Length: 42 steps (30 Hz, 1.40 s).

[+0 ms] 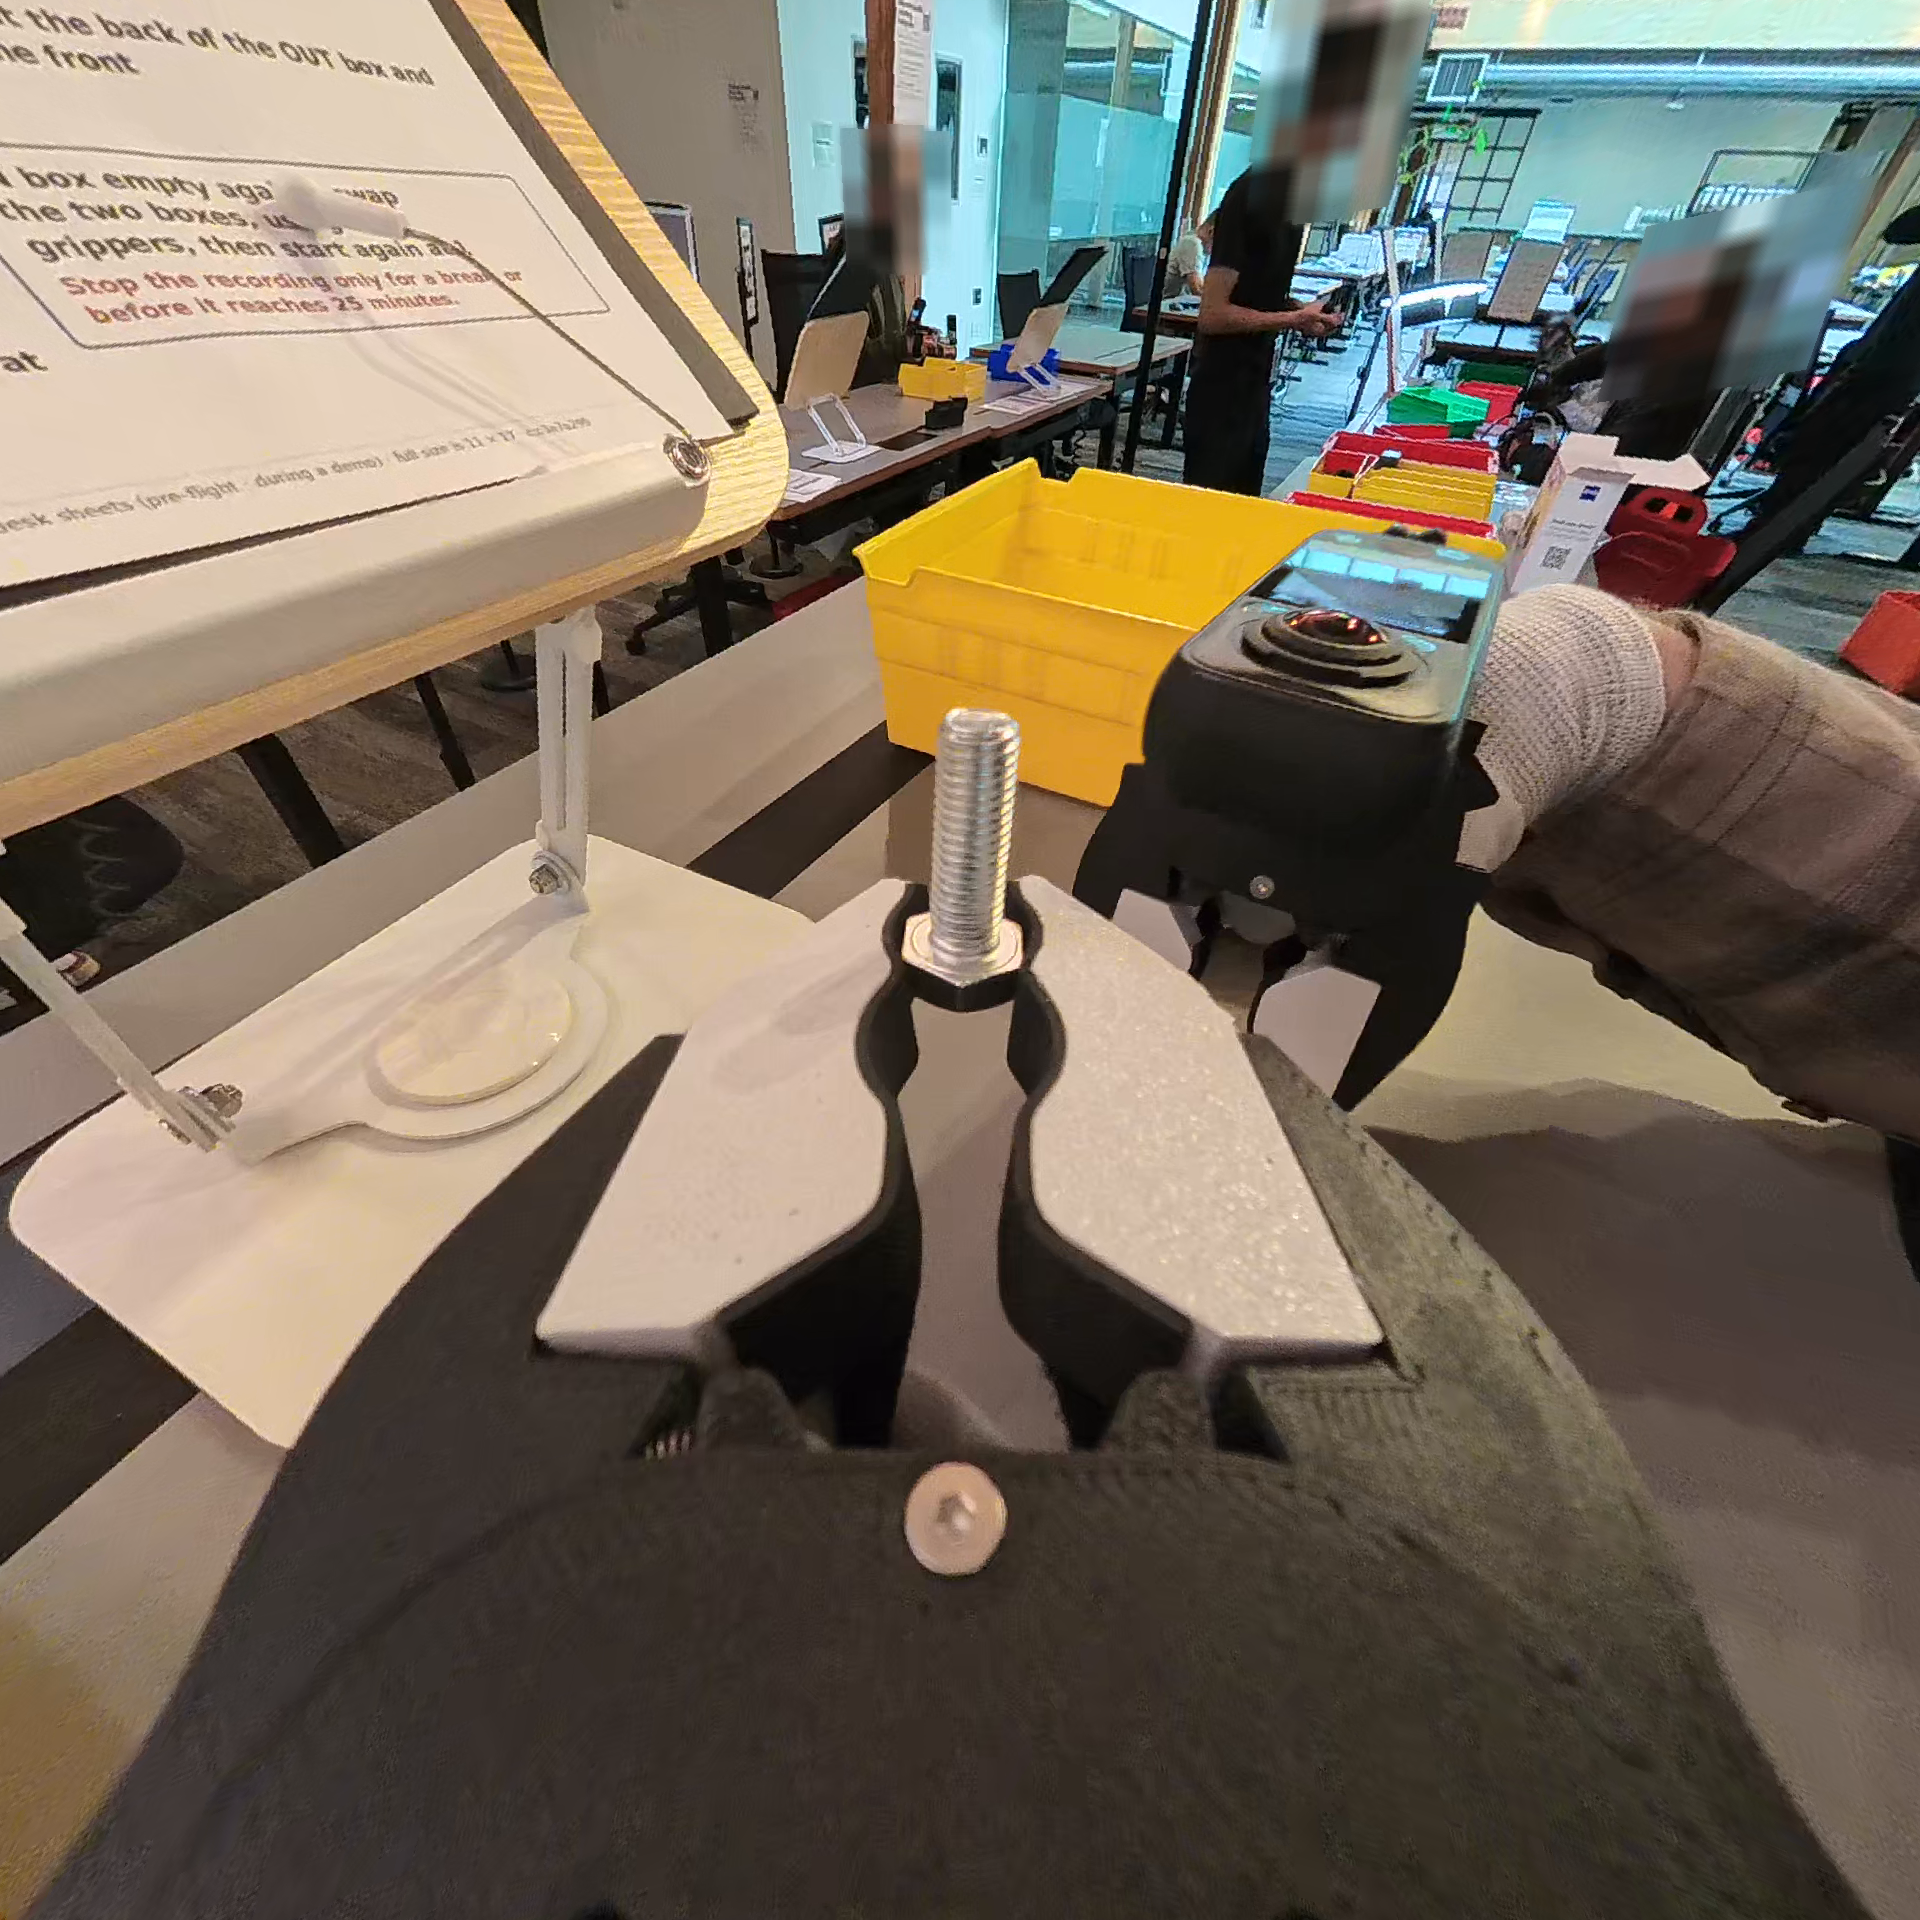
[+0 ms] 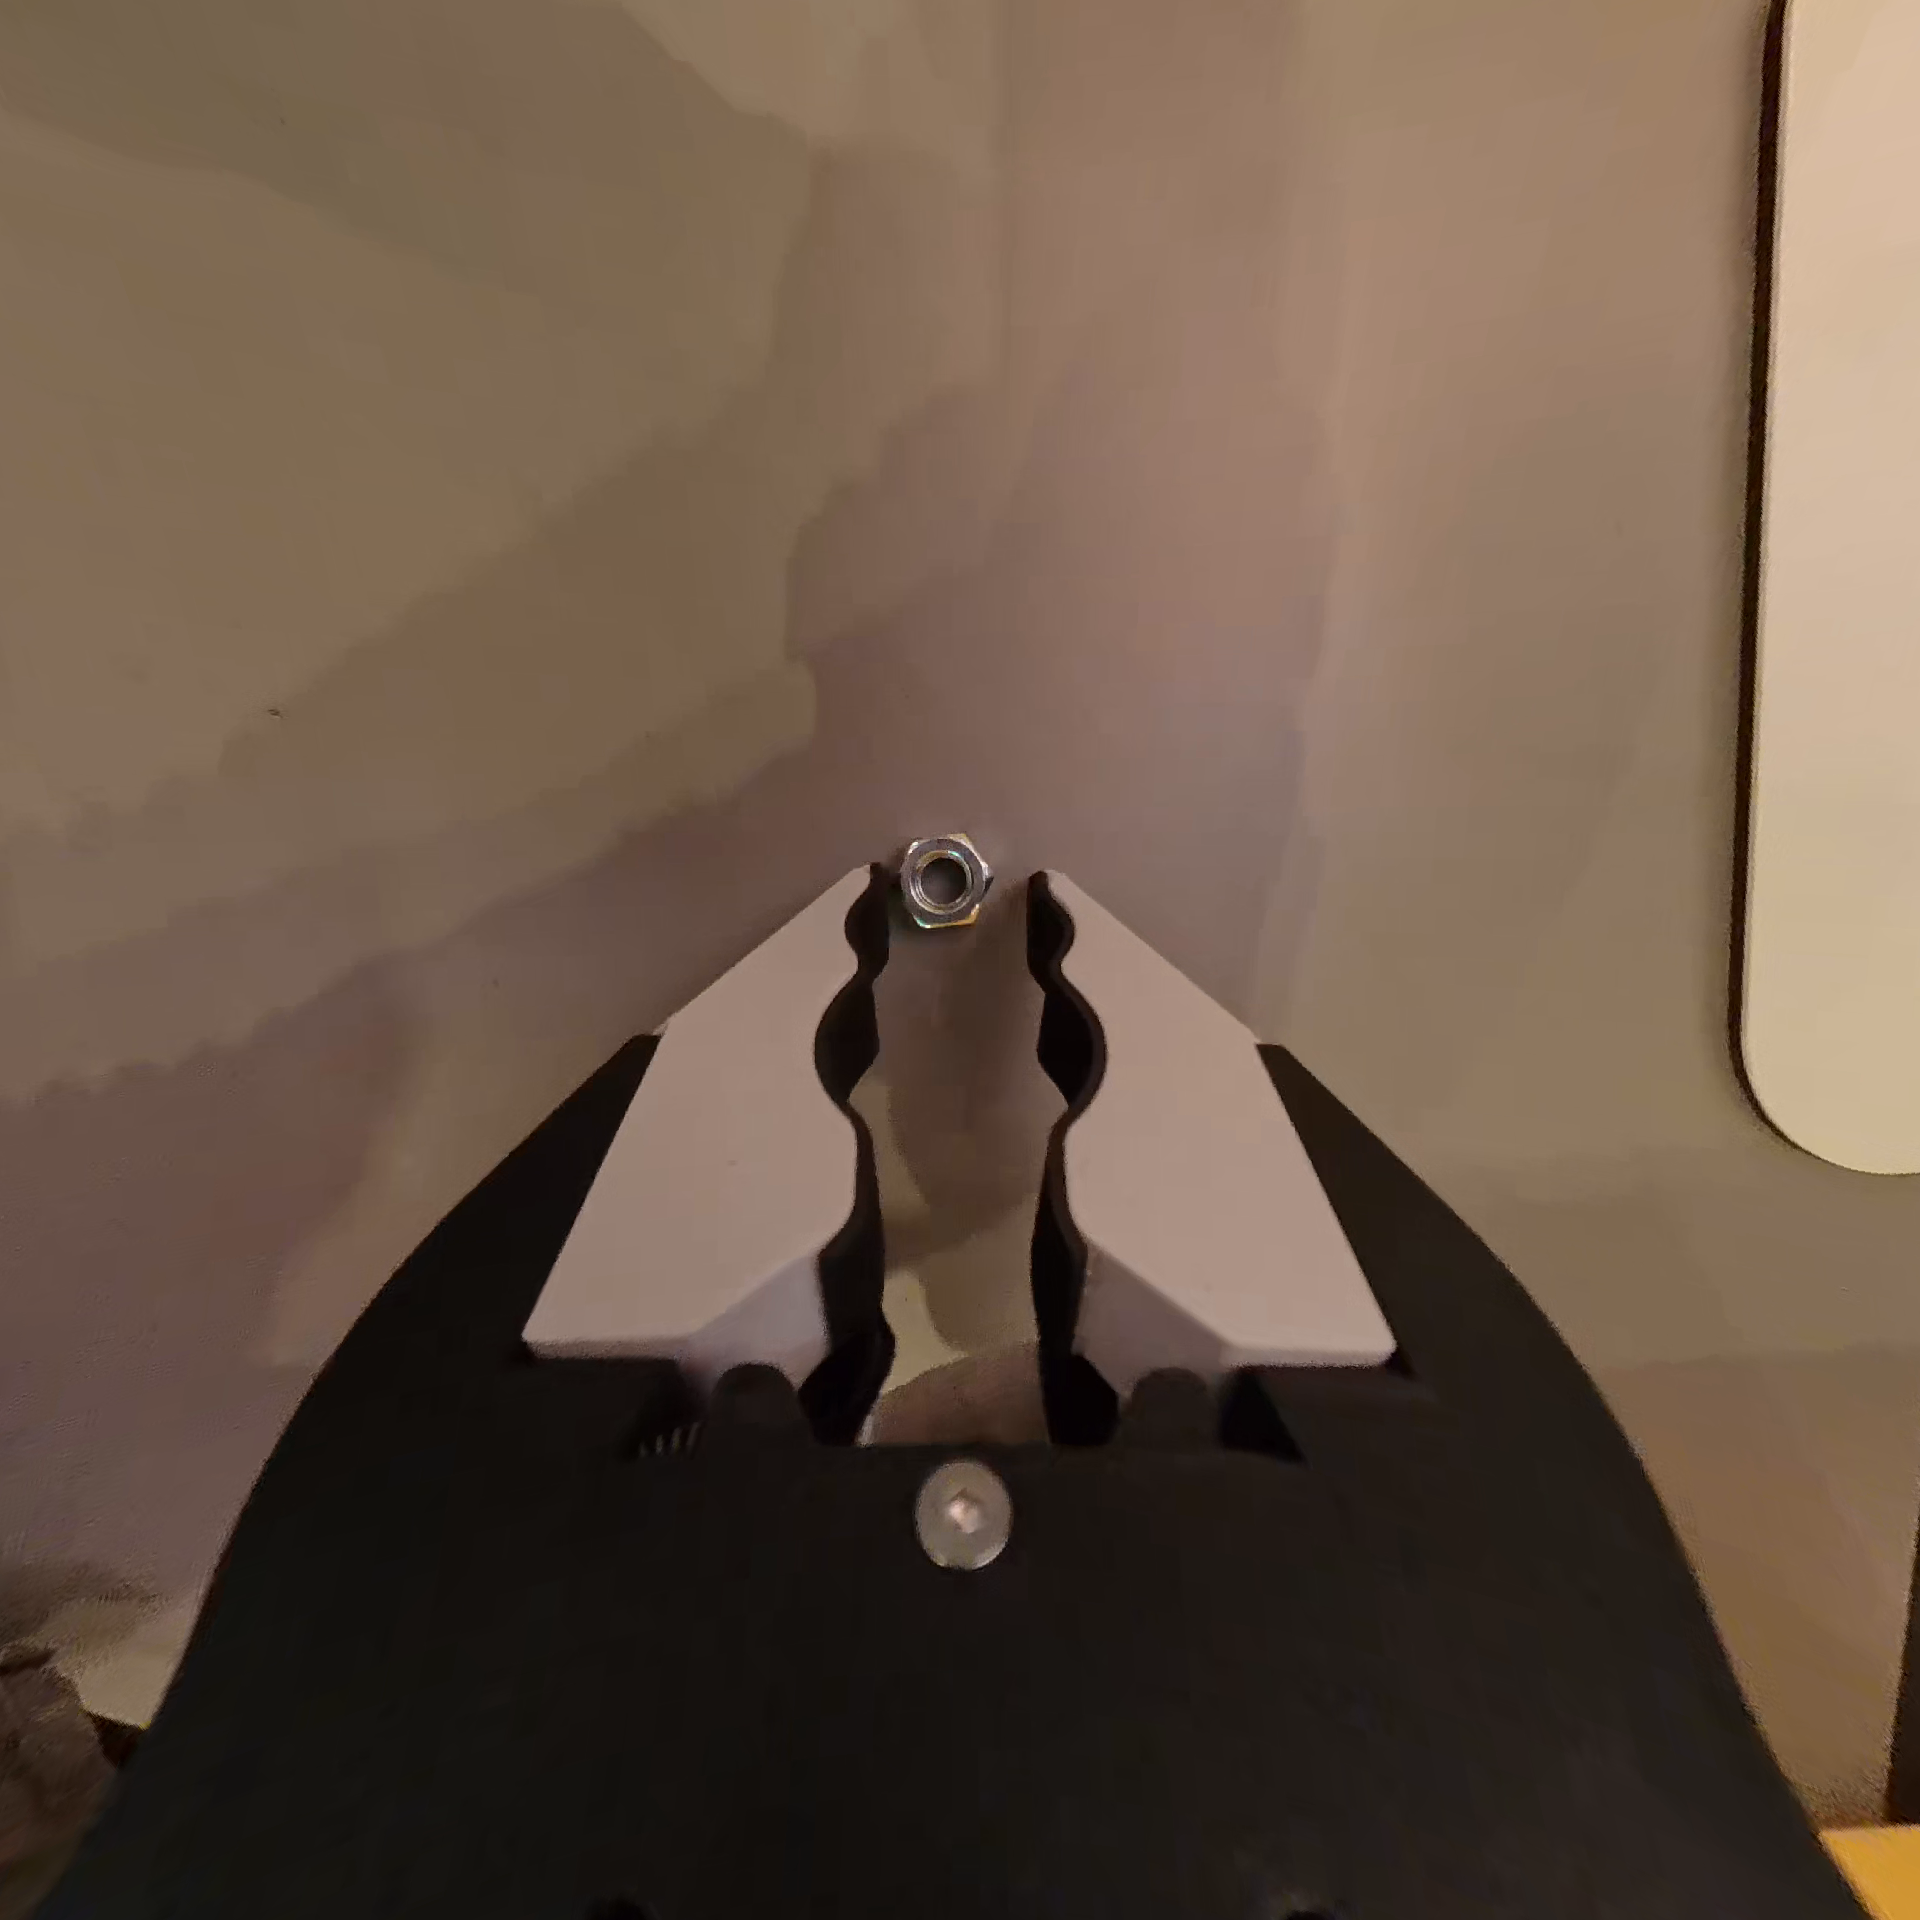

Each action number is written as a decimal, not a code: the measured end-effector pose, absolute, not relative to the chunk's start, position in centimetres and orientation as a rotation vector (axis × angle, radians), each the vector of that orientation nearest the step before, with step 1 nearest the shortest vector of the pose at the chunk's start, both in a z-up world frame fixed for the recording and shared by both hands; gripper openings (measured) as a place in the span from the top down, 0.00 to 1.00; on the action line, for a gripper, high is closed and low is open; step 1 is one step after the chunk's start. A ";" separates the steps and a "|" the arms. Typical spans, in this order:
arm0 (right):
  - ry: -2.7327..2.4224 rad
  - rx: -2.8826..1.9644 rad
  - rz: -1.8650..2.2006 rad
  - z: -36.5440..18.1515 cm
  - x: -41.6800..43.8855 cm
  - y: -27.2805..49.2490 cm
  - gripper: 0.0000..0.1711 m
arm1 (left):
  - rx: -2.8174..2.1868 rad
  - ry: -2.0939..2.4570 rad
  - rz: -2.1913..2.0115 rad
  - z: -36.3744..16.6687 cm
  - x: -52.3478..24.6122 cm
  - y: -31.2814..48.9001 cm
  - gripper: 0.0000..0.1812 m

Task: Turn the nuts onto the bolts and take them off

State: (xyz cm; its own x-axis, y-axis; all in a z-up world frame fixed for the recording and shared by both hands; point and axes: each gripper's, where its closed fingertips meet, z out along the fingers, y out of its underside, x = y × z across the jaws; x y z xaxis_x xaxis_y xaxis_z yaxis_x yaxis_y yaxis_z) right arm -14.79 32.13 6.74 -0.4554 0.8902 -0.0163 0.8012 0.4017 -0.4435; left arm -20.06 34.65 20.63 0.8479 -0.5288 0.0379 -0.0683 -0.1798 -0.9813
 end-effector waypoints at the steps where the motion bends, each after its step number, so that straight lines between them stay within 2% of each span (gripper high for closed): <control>1: -2.436 -1.503 0.589 6.7 -14.8 32.1 0.86 | -1.724 0.462 -0.433 20.5 -20.1 34.7 0.92; 5: -2.437 -1.511 0.605 6.7 -15.1 31.8 0.90 | -1.726 0.470 -0.428 20.4 -20.0 34.7 0.92; 12: -2.502 -1.428 0.606 6.7 -14.4 31.2 0.90 | -1.734 0.481 -0.414 20.1 -20.1 34.7 0.92; 16: -2.497 -1.436 0.568 7.0 -14.1 31.5 0.83 | -1.739 0.492 -0.408 20.0 -19.9 34.7 0.92; 21: -2.470 -1.520 0.509 7.2 -14.0 31.9 0.83 | -1.738 0.489 -0.406 20.1 -20.1 34.7 0.92; 25: -2.489 -1.537 0.511 6.6 -14.1 31.7 0.90 | -1.741 0.484 -0.407 20.0 -20.2 34.7 0.92; 34: -2.476 -1.519 0.547 6.7 -14.3 31.9 0.91 | -1.752 0.485 -0.398 19.6 -20.2 34.9 0.92; 38: -2.422 -1.503 0.616 8.5 -14.0 32.2 0.90 | -1.758 0.495 -0.396 19.1 -19.9 34.9 0.92; 42: -2.320 -1.439 0.707 12.7 -13.3 32.3 0.90 | -1.740 0.525 -0.421 18.3 -18.6 34.9 0.92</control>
